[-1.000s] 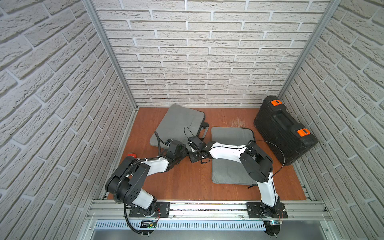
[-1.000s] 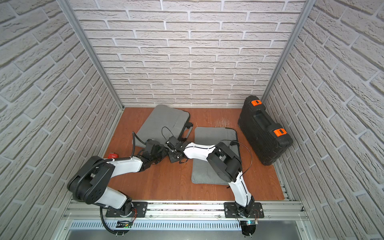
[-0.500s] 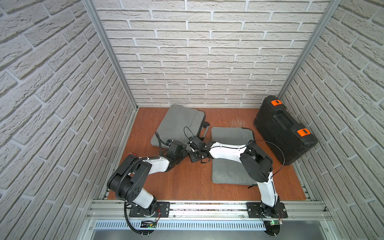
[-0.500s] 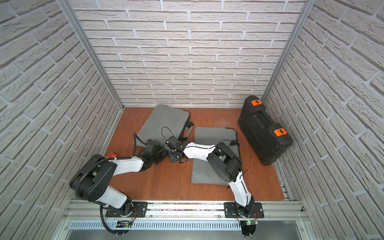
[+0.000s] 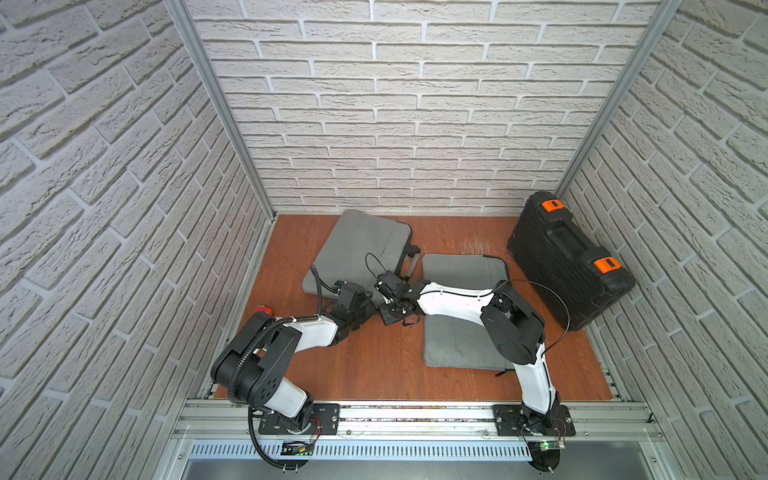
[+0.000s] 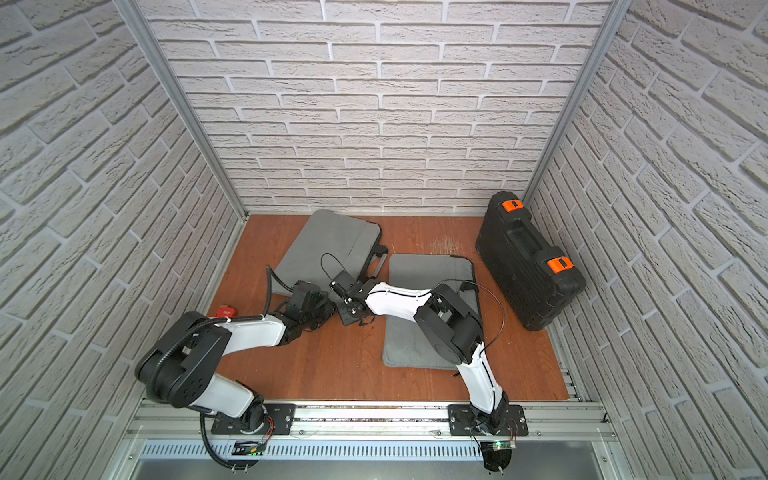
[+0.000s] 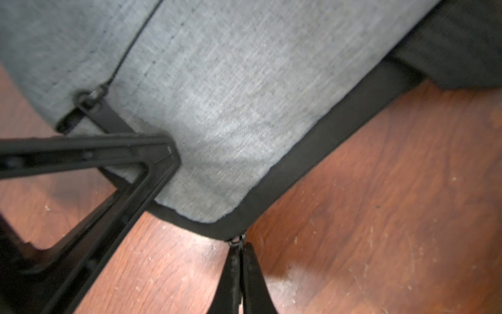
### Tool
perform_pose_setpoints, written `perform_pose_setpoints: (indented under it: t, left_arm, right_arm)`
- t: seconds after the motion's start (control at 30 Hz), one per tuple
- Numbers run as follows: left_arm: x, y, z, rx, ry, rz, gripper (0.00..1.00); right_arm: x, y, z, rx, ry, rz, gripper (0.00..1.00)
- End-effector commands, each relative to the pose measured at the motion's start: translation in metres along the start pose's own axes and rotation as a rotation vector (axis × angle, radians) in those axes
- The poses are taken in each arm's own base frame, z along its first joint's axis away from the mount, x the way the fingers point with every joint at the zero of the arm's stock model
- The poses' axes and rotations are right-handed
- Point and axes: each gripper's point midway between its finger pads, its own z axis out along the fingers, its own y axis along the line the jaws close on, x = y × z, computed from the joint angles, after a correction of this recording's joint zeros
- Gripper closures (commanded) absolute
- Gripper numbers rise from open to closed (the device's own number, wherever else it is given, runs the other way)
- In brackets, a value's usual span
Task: Open the zippered laptop bag and take out the laptop
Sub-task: Adjust the zippered laptop bag at the center of the board.
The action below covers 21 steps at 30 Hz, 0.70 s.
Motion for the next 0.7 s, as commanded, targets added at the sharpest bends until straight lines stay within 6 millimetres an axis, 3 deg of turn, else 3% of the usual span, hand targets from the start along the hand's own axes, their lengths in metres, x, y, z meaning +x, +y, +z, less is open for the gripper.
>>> perform_pose_setpoints:
  t: [0.0, 0.67]
  left_arm:
    - [0.020, 0.048, -0.005, -0.151, 0.065, 0.015, 1.00]
    - [0.011, 0.073, -0.030, -0.214, 0.018, 0.008, 1.00]
  right_arm:
    - [0.011, -0.029, 0.002, 0.102, 0.055, 0.003, 0.94]
    - [-0.009, -0.048, 0.003, 0.130, 0.027, 0.030, 0.94]
